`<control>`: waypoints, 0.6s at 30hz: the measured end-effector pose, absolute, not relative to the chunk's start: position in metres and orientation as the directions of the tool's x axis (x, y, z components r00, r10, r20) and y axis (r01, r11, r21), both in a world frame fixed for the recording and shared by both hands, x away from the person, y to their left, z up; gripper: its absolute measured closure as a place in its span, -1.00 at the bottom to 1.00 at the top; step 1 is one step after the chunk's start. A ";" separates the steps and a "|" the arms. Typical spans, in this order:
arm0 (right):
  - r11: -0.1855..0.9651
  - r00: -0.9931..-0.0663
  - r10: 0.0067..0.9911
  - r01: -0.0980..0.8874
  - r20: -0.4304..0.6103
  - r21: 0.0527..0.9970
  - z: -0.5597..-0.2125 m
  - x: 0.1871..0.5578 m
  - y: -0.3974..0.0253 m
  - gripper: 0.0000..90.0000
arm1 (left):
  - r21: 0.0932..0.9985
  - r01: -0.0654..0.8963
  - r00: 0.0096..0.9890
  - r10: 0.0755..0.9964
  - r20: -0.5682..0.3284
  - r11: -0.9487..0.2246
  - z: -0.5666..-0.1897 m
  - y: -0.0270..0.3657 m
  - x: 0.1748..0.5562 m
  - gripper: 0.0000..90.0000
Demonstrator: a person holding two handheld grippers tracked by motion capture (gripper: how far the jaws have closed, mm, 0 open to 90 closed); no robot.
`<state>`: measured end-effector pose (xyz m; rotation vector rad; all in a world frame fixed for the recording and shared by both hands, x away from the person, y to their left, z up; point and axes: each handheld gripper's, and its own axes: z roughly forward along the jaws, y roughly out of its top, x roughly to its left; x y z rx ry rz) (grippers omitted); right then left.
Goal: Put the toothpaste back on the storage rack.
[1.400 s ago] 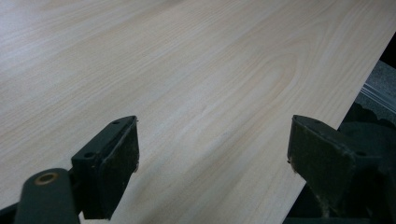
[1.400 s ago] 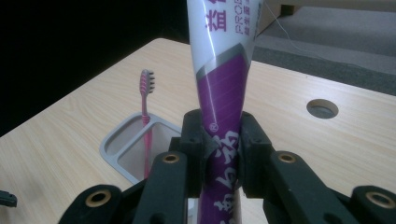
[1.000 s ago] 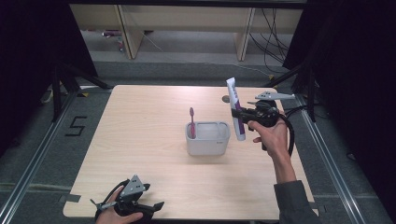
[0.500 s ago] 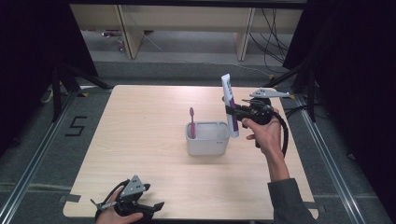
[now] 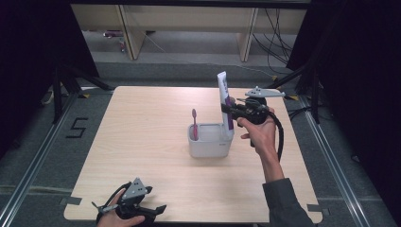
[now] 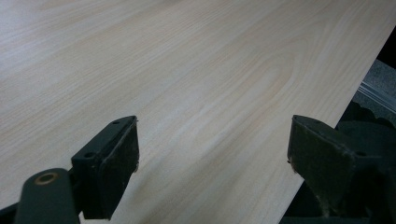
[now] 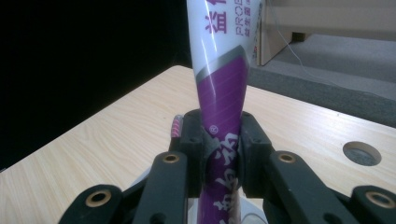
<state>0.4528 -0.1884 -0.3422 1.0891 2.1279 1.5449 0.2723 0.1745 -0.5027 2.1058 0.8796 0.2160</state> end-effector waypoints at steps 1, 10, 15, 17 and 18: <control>0.142 -0.670 0.720 0.397 0.180 0.907 -0.343 0.454 -0.187 0.68 | 0.750 0.515 0.741 0.656 -0.145 -0.416 -0.503 0.174 0.272 -0.64; 0.129 -0.670 0.718 0.396 0.190 0.909 -0.346 0.457 -0.173 0.68 | 0.747 0.510 0.744 0.654 -0.135 -0.426 -0.502 0.175 0.272 -0.64; 0.129 -0.671 0.715 0.403 0.196 0.906 -0.350 0.458 -0.168 0.68 | 0.755 0.515 0.738 0.659 -0.149 -0.406 -0.503 0.174 0.271 -0.64; 0.126 -0.675 0.710 0.403 0.202 0.906 -0.353 0.460 -0.165 0.68 | 0.755 0.514 0.739 0.658 -0.148 -0.407 -0.503 0.174 0.272 -0.64; 0.127 -0.673 0.714 0.399 0.196 0.908 -0.354 0.460 -0.164 0.68 | 0.755 0.514 0.739 0.657 -0.148 -0.408 -0.503 0.174 0.272 -0.64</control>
